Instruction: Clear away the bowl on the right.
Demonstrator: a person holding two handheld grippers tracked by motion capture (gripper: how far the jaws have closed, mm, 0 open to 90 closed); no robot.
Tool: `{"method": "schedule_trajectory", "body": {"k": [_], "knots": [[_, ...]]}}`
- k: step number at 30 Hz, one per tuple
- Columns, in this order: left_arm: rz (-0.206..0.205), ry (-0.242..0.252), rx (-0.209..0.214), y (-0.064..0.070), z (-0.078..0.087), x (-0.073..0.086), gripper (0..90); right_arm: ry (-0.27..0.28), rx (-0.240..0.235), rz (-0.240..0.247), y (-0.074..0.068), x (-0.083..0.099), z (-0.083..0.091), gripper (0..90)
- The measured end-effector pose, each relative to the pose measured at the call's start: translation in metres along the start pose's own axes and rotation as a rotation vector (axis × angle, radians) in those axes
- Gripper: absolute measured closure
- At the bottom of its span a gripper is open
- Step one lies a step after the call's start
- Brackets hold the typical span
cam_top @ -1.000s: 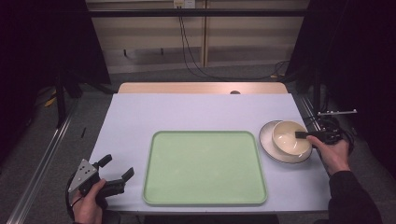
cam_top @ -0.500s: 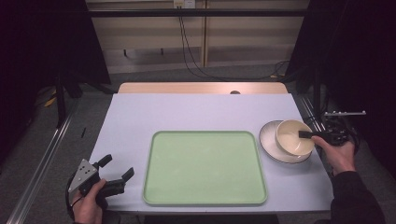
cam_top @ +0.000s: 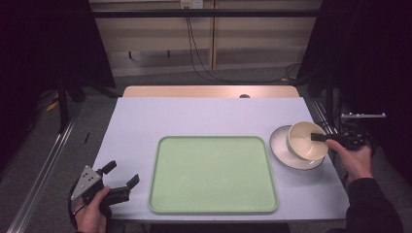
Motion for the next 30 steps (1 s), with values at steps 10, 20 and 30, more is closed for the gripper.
{"method": "schedule_trajectory", "body": {"k": [10, 20, 30], "knots": [[0.000, -0.001, 0.000, 0.000, 0.000, 0.000, 0.1, 0.011, -0.036, 0.023, -0.013, -0.007, 0.002, 83.8], [0.000, 0.003, -0.001, 0.001, 0.000, 0.000, 0.1, 0.020, -0.060, 0.043, -0.025, -0.014, 0.001, 83.7], [-0.002, 0.000, -0.001, 0.001, -0.001, 0.000, 0.1, 0.019, -0.088, 0.061, -0.039, -0.025, -0.007, 83.7]]}}
Point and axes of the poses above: each handheld gripper's, and its own axes: z roughly backward along the jaws, x roughly out of its underside, y roughly to its right, the point moved 5 cm from there along -z, roughly forward along the jaws, and after that the axes turned 5 degrees about -x, right-handed, at the moved point
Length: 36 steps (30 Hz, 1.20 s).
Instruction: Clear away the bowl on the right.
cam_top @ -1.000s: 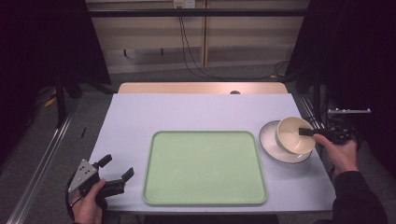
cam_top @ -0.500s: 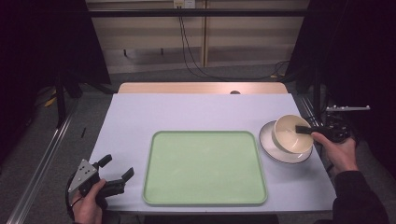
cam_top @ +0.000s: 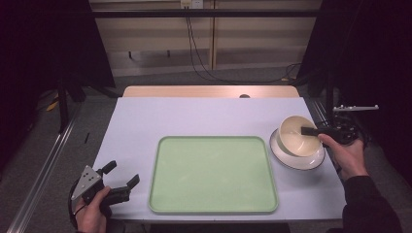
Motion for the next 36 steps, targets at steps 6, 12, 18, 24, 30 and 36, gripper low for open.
{"method": "schedule_trajectory", "body": {"k": [6, 12, 18, 24, 30, 36], "knots": [[0.002, 0.000, 0.000, 0.000, 0.000, 0.000, 0.1, -0.002, -0.017, 0.023, -0.010, -0.010, -0.007, 83.7], [0.000, 0.001, -0.001, 0.000, 0.000, 0.000, 0.0, -0.001, -0.031, 0.041, -0.018, -0.019, -0.015, 83.7], [0.001, -0.001, 0.000, 0.000, 0.000, 0.000, 0.1, -0.006, -0.043, 0.052, -0.024, -0.025, -0.023, 83.7], [0.001, -0.001, 0.002, 0.000, 0.000, 0.000, 0.1, -0.013, -0.050, 0.058, -0.028, -0.030, -0.030, 83.7], [0.000, -0.001, 0.001, 0.000, 0.000, 0.000, 0.1, -0.016, -0.059, 0.061, -0.032, -0.035, -0.040, 83.7], [-0.001, -0.002, 0.001, 0.000, 0.000, 0.000, 0.1, -0.024, -0.072, 0.065, -0.036, -0.042, -0.051, 83.7]]}}
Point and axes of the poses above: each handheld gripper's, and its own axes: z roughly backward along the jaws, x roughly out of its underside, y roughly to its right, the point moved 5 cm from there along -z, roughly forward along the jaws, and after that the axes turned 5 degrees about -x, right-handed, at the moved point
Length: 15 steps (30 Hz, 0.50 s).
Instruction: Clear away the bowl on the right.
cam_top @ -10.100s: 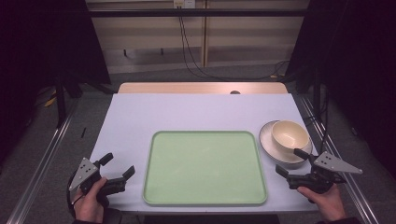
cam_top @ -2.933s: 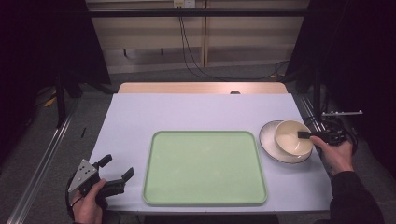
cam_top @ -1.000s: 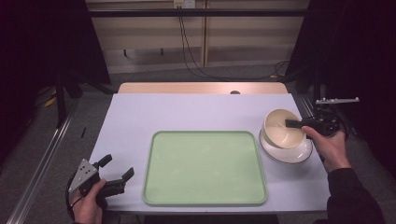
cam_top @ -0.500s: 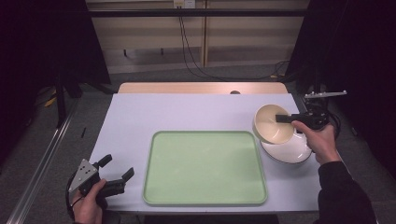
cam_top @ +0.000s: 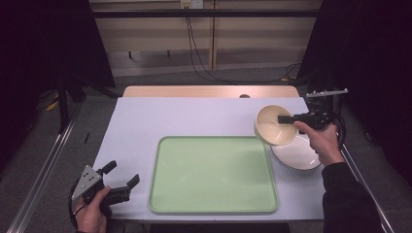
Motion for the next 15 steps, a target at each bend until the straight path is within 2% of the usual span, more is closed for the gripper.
{"method": "schedule_trajectory", "body": {"k": [2, 10, 15], "knots": [[0.009, 0.005, 0.000, 0.001, 0.000, 0.000, 0.1, -0.008, -0.003, 0.009, -0.002, -0.003, -0.006, 83.7], [0.001, 0.000, -0.003, 0.000, 0.000, 0.000, 0.1, -0.030, -0.005, 0.009, -0.004, -0.005, -0.020, 83.6], [0.009, 0.005, -0.002, 0.001, 0.000, 0.000, 0.1, -0.050, 0.002, -0.011, -0.003, -0.005, -0.032, 83.6]]}}
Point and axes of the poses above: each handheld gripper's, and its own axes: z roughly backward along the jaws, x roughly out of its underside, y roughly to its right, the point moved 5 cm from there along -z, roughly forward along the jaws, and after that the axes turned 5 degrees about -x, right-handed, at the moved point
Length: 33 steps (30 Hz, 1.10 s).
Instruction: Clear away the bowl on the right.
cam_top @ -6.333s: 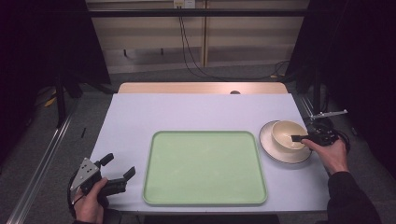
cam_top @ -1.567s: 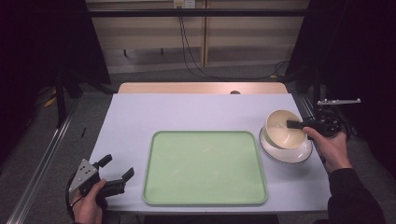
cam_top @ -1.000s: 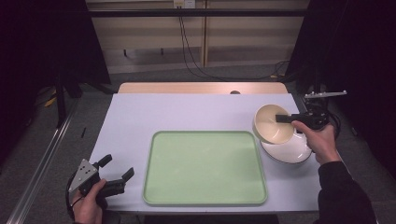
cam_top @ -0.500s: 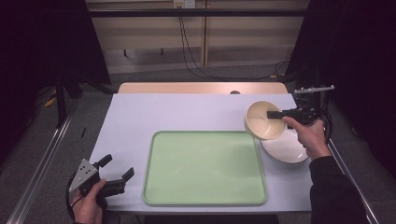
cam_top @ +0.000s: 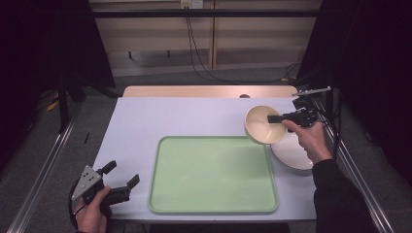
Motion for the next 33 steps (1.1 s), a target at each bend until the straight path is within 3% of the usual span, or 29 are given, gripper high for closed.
{"method": "schedule_trajectory", "body": {"k": [12, 22, 33], "knots": [[-0.009, -0.006, 0.001, -0.001, 0.000, 0.000, 0.1, -0.043, 0.015, -0.027, 0.006, 0.000, -0.023, 83.7], [-0.009, -0.004, 0.002, -0.001, 0.000, 0.000, 0.1, -0.095, 0.033, -0.061, 0.013, 0.011, -0.041, 83.7], [-0.002, -0.001, 0.002, 0.000, 0.000, 0.000, 0.1, -0.143, 0.047, -0.053, 0.016, 0.023, -0.055, 83.6]]}}
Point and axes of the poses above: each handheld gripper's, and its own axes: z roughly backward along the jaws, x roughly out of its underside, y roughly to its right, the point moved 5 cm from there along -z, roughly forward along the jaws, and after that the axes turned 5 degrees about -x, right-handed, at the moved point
